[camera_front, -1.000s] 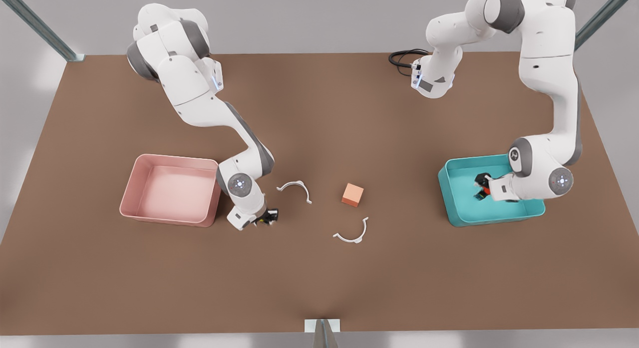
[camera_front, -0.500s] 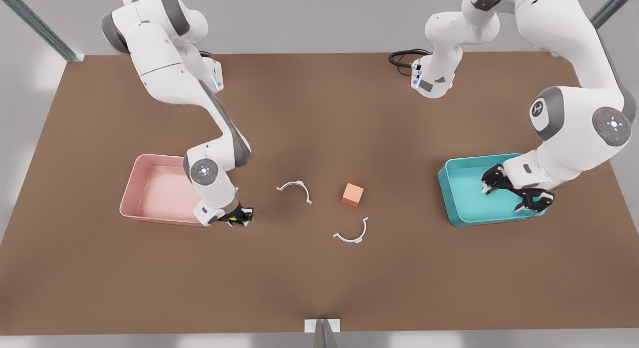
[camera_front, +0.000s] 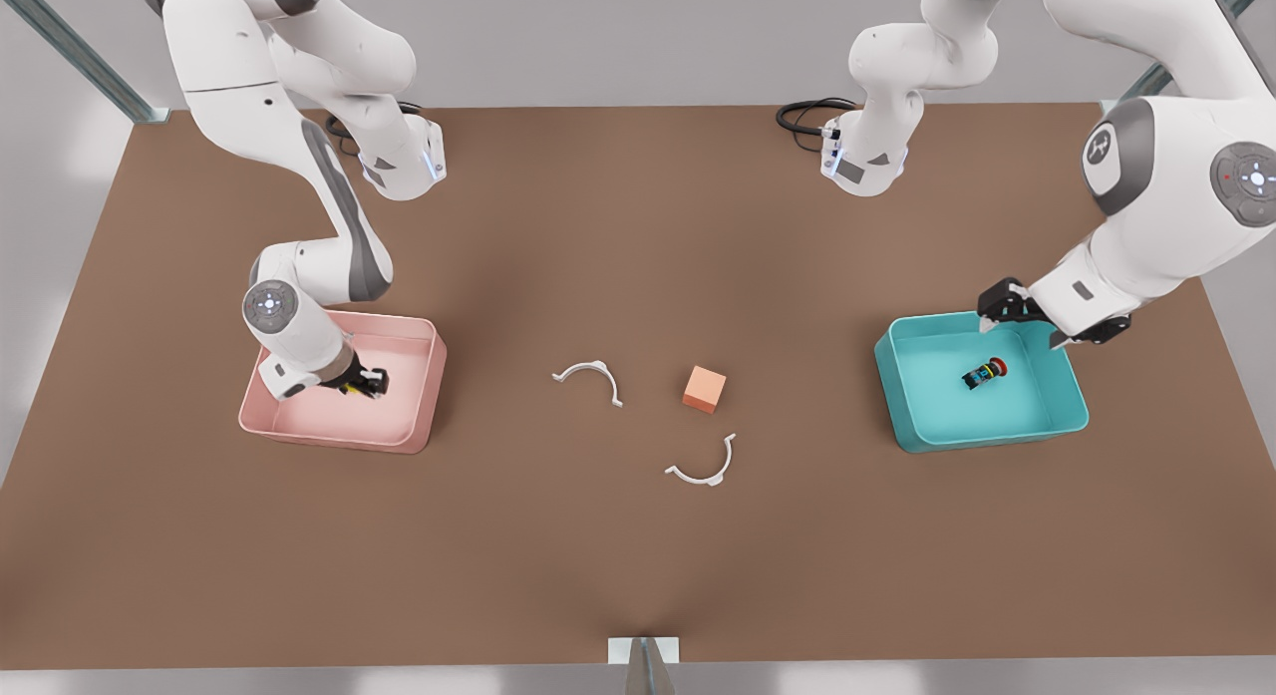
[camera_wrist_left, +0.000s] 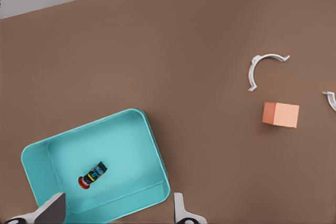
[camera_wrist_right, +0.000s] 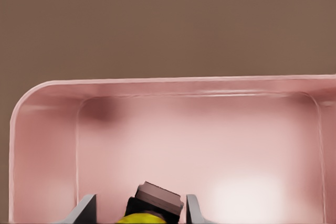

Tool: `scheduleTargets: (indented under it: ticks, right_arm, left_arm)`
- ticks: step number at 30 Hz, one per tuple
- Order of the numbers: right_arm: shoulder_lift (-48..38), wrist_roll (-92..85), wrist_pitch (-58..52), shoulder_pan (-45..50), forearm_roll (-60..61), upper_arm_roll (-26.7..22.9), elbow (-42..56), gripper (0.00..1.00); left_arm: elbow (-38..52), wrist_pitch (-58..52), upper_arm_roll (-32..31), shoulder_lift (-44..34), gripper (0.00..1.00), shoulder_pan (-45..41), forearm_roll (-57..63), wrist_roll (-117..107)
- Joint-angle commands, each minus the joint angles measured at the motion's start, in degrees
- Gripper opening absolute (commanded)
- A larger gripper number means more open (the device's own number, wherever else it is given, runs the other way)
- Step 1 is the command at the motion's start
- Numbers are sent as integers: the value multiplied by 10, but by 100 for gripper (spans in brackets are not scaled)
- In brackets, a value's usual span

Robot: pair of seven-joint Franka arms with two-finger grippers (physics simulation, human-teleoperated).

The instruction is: Place the red button in the blue storage box with the left arm, and place the yellow button in the pink storage box with the right arm

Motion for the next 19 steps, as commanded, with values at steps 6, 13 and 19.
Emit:
scheduleTargets:
  ticks: [6, 13, 19]
  right_arm:
    - [24, -105, -270, 6, 1, 13, 308, 100]
    - [7, -152, -541, -14, 28, -1, 479, 100]
    - [-6, -155, -505, -12, 42, -2, 464, 100]
  left_arm:
    - [0, -6, 0, 0, 100, 0, 1, -146]
    - [0, -6, 0, 0, 100, 1, 1, -146]
    - [0, -6, 0, 0, 100, 1, 0, -146]
